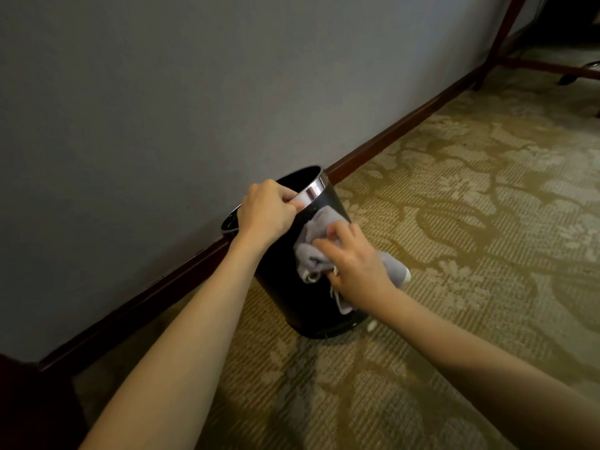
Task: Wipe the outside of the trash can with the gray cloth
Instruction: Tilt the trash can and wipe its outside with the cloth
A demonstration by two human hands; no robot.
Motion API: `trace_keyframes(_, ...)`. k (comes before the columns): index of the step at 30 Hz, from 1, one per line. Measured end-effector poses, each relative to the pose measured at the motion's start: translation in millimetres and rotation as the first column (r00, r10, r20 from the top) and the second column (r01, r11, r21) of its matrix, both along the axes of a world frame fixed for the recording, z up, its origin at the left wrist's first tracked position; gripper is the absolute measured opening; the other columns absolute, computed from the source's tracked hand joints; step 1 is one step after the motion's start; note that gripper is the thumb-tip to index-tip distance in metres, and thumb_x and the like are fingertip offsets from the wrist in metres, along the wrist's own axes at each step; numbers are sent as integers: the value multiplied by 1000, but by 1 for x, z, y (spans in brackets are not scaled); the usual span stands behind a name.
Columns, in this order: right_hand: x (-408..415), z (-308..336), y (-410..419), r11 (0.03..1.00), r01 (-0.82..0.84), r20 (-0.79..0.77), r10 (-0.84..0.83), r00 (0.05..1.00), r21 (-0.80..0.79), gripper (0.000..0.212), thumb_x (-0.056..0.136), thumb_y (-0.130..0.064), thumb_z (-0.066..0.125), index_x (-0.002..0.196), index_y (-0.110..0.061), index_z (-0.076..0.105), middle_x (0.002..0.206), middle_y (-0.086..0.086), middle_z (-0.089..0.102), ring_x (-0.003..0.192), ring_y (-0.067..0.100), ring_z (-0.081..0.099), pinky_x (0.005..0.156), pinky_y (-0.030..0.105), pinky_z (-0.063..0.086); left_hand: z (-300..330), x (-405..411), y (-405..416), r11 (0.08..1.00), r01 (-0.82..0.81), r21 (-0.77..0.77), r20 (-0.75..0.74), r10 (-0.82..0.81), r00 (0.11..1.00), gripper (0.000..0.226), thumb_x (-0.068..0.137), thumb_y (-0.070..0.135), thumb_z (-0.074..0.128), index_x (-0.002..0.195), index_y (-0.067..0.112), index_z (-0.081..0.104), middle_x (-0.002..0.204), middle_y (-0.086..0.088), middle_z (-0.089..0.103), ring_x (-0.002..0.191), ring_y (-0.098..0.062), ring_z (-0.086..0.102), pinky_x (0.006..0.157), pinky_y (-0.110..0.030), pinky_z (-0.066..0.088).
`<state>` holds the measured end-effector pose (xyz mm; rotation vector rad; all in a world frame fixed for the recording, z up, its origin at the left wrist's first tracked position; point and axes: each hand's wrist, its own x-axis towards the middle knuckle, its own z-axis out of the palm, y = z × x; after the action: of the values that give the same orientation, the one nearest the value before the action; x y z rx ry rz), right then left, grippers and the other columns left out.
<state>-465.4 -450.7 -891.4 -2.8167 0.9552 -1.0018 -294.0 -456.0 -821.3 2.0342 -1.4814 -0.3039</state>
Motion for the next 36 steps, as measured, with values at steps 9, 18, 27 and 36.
trace_keyframes(9,-25,-31,16,232,-833,480,727,492,503,77,80,-39,69,87,32,39,72,41,50,65,53,52,58,58,44,-4,12,1,1000,13,-19,-95,-15,995,15,86,28,69,97,23,77,91,2,75,91,-19,68,82,-37,55)
trace_keyframes(18,5,20,-33,998,34,147,-25,989,-54,33,70,5,62,100,-8,69,102,20,58,82,36,51,64,43,48,-4,7,0,998,53,-25,-25,-53,998,11,83,30,69,80,23,76,68,-3,70,76,-22,66,69,-42,54)
trace_keyframes(27,16,5,2,998,28,101,-22,995,-62,24,77,-4,56,96,-6,71,95,17,61,82,30,49,65,37,46,-5,14,1,998,54,15,-11,-54,998,16,80,33,67,76,20,74,73,-6,71,85,-27,66,77,-43,54)
trace_keyframes(36,36,-14,27,952,-276,-270,234,934,-130,14,91,-17,52,86,-14,65,91,6,62,72,24,52,59,38,44,-8,22,5,996,87,-34,-81,-89,993,13,78,36,67,71,27,74,65,9,69,78,-14,68,74,-36,54)
